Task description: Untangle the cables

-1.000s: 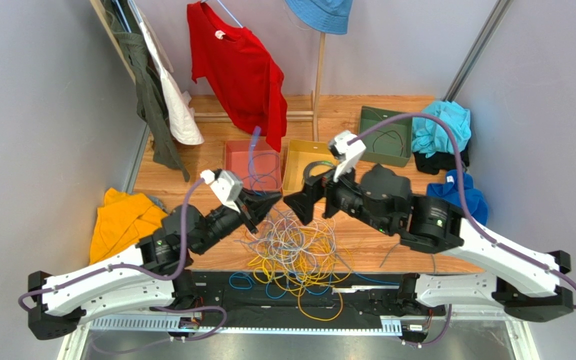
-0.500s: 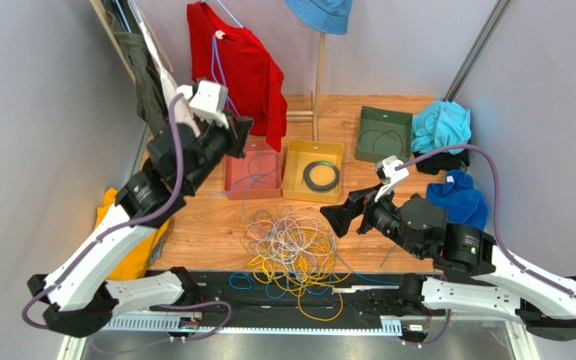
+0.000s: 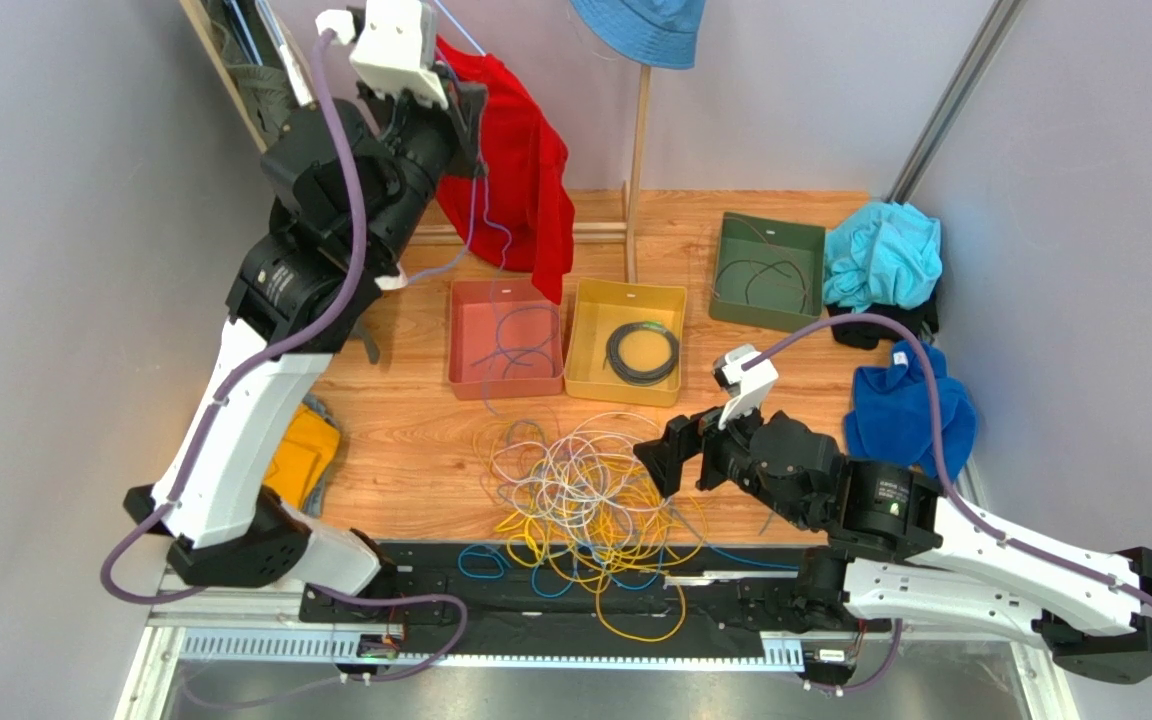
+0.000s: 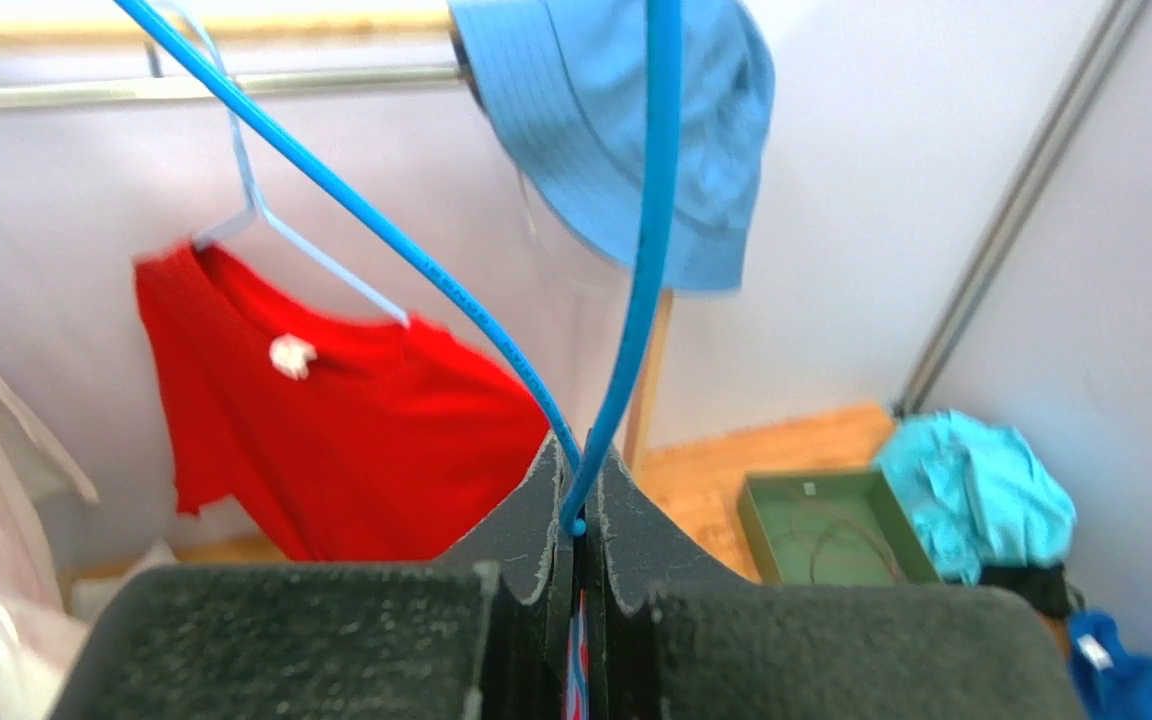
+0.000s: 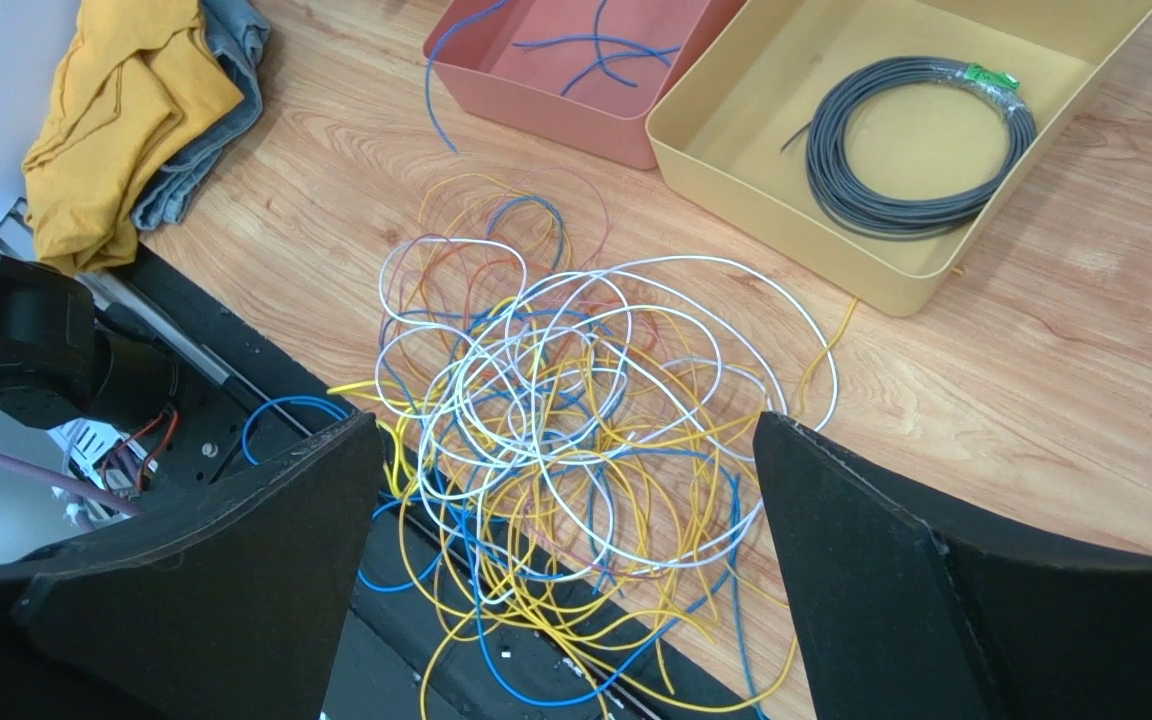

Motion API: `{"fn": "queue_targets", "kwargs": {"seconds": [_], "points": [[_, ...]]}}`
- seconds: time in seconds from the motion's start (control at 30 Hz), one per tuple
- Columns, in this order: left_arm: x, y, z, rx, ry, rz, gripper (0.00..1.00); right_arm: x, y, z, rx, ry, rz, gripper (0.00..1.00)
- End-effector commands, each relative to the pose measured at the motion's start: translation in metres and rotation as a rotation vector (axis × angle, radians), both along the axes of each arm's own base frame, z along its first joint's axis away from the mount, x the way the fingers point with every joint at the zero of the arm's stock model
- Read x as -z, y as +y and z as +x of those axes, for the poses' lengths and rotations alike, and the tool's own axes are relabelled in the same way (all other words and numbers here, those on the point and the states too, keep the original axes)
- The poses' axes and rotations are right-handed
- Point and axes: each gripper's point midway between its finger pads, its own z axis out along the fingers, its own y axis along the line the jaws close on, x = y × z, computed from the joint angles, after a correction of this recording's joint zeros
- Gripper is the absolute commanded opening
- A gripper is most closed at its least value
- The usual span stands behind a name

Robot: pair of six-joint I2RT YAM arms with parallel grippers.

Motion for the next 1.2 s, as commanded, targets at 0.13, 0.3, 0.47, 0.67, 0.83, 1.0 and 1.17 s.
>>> {"fn": "queue_targets", "kwargs": {"seconds": [0.13, 0.3, 0.47, 0.67, 0.83, 1.0, 1.17], "points": [[-0.066, 0.010, 0.018, -0.084, -0.181, 0.018, 0.00, 0.002, 0.006, 0.004, 0.019, -0.017, 0.067, 1.00], [-0.069, 0.008, 0.042, -0.123, -0.218, 0.037, 0.00, 0.011, 0.010, 0.004, 0.011, -0.007, 0.050, 1.00], [-0.065, 0.015, 0.065, -0.120, -0.218, 0.005, 0.00, 0.020, 0.011, 0.003, 0.009, 0.004, 0.039, 1.00], [-0.028, 0.008, 0.090, -0.084, -0.149, -0.016, 0.00, 0.037, 0.015, 0.006, 0.017, 0.016, 0.015, 1.00], [0.010, 0.004, 0.103, -0.077, -0.081, -0.016, 0.00, 0.046, 0.015, 0.007, 0.021, 0.022, -0.010, 1.00], [-0.004, 0.009, 0.088, -0.055, -0.111, -0.035, 0.00, 0.051, 0.016, 0.006, 0.022, 0.034, -0.006, 1.00], [-0.057, 0.009, 0.062, 0.017, -0.185, -0.100, 0.00, 0.053, 0.015, 0.004, 0.025, 0.044, 0.013, 1.00]]}}
